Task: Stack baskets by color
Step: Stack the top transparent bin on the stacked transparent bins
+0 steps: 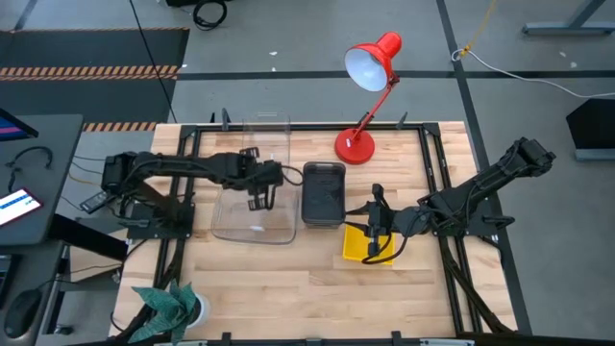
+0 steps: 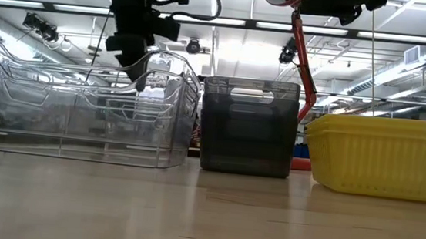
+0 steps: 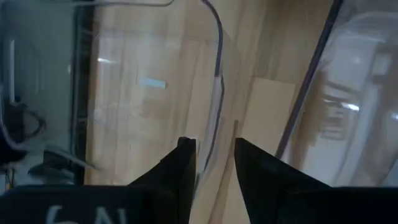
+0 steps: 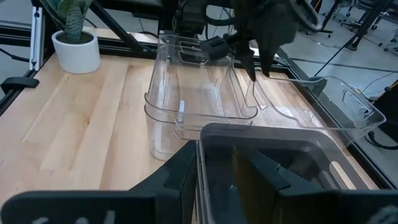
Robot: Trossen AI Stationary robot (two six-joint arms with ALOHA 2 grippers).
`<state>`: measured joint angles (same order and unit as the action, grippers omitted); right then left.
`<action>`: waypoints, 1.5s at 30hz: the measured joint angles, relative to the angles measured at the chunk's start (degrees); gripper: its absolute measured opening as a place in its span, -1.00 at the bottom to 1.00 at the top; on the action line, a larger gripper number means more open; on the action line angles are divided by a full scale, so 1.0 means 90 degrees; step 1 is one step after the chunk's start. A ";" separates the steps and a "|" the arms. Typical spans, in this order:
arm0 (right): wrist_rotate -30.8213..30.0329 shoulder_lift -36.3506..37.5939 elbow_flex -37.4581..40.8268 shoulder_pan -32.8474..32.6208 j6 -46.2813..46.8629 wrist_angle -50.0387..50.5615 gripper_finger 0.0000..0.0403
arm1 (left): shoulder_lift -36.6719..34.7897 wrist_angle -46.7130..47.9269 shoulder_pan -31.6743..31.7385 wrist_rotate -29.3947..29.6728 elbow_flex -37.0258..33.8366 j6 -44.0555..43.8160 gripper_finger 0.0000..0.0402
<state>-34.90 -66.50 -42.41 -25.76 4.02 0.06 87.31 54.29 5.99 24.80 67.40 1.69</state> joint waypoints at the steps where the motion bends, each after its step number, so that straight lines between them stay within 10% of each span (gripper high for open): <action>1: -0.0002 0.0000 0.0000 0.0002 -0.0013 0.0002 -0.47 | 0.0028 -0.0092 0.0091 -0.0090 -0.0021 0.0130 -0.42; 24: 0.0005 0.0002 -0.0007 0.0002 0.0033 0.0048 -0.47 | 0.0085 -0.1276 0.1512 -0.1486 -0.1035 0.1505 -0.43; 32: 0.0007 0.0002 -0.0010 0.0000 0.0033 0.0050 -0.47 | 0.0087 -0.1195 0.1469 -0.1572 -0.1023 0.1525 -0.93; 45: 0.0005 0.0002 -0.0012 -0.0001 -0.0007 0.0113 -0.47 | 0.0100 0.1326 0.0812 -0.0662 0.0826 0.2068 -0.98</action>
<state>-34.85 -66.48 -42.52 -25.76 3.95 1.08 88.20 66.22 13.30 18.85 74.83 20.30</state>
